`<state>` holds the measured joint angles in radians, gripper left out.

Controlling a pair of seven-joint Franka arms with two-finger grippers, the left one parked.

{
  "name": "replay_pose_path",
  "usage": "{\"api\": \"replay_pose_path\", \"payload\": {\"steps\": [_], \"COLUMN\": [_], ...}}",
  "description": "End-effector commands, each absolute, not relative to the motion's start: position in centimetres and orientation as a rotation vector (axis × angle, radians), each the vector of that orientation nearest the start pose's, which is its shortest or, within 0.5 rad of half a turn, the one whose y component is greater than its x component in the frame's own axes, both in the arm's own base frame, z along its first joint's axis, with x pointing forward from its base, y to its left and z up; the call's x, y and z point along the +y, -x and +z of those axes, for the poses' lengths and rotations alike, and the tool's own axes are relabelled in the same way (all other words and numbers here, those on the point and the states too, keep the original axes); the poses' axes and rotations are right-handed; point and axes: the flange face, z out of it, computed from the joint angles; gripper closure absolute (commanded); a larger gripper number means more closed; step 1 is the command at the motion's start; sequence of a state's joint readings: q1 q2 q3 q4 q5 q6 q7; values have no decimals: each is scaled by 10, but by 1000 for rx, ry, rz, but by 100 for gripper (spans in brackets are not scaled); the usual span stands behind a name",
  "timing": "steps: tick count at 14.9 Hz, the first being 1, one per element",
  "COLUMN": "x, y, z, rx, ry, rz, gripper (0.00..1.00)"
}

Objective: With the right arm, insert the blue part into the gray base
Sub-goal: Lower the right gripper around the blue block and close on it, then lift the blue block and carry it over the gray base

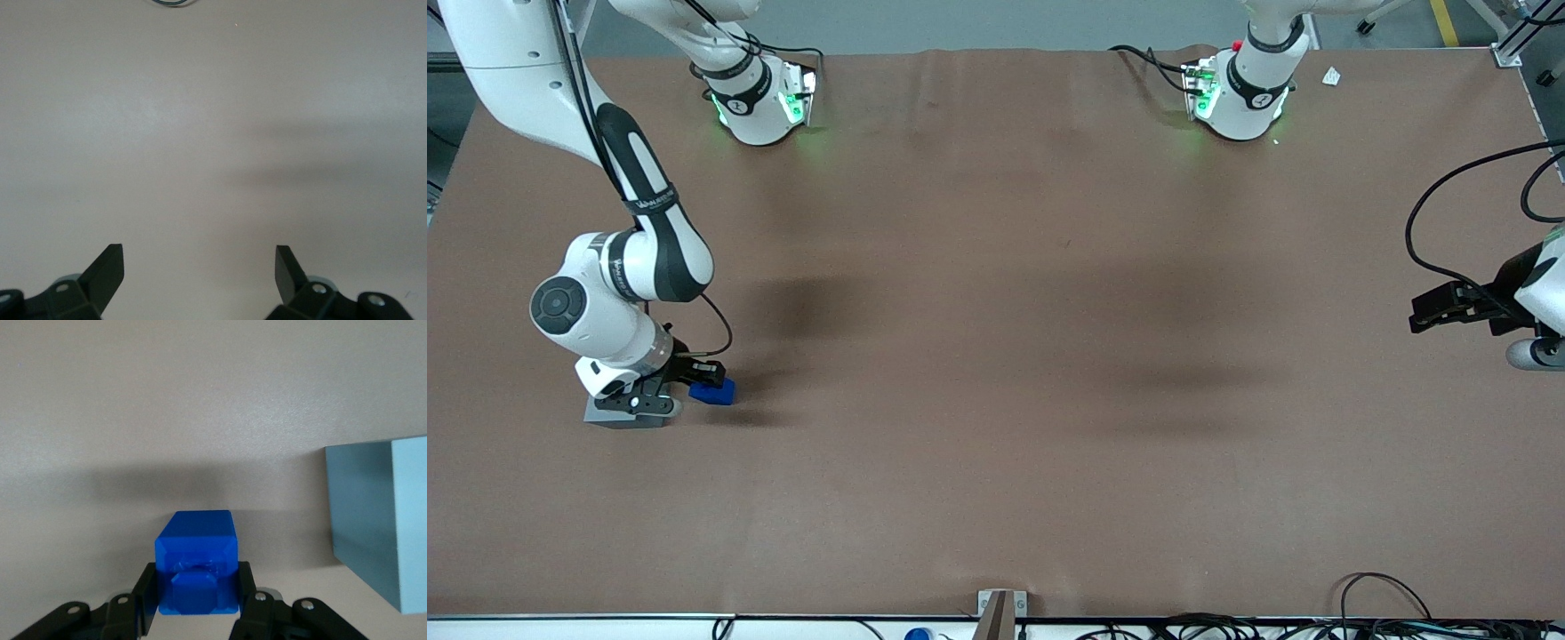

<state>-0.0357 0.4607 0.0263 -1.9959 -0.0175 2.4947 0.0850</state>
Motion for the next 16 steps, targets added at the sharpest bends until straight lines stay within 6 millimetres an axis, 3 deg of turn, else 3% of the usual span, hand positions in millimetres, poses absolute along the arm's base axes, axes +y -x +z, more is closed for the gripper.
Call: {"api": "replay_pose_path", "payload": {"steps": [1,5,7,9,12,16], "x": [-30,-76,-87,-96,-126,-148], "y": [-623,-643,-649,-650,-649,-653], "z": [247,327,353,358,357,330], "rx": [112,44,49,-7,-164,-128], "ry": [3138,3129,3122,3120,3137,3133], "rz": [-25,165,210,212,180,148], "gripper": [98,99,99,99,100,100]}}
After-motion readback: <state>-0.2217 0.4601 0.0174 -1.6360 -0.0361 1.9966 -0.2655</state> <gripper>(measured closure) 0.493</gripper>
